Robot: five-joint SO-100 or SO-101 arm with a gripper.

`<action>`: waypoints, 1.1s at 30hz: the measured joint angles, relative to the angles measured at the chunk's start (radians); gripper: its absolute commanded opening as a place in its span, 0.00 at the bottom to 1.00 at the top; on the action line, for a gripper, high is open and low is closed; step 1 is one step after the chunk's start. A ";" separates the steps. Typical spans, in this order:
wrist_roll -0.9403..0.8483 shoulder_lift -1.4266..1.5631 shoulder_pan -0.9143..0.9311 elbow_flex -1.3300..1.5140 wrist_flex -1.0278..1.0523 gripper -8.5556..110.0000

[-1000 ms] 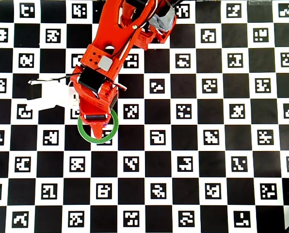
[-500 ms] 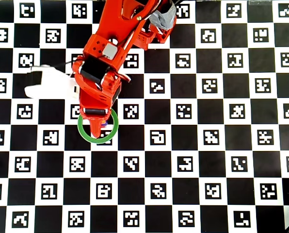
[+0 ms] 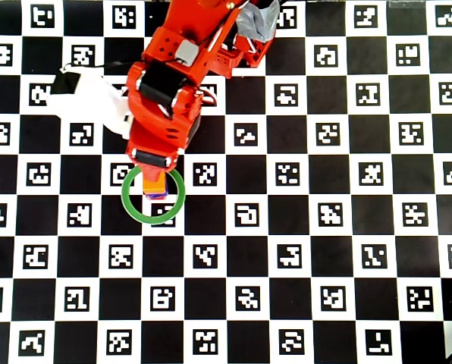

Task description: Grab the red cube then put it in the green circle then put the blue cube on top and finally the orange cube on top

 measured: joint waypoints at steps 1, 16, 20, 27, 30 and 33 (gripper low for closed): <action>0.000 0.012 -0.015 0.003 0.000 0.05; -0.227 0.321 -0.227 0.328 -0.063 0.02; -0.333 0.433 -0.264 0.488 -0.144 0.02; -0.561 0.695 -0.276 0.821 -0.344 0.02; -0.650 0.772 -0.276 0.925 -0.388 0.02; -0.718 0.844 -0.276 1.011 -0.407 0.02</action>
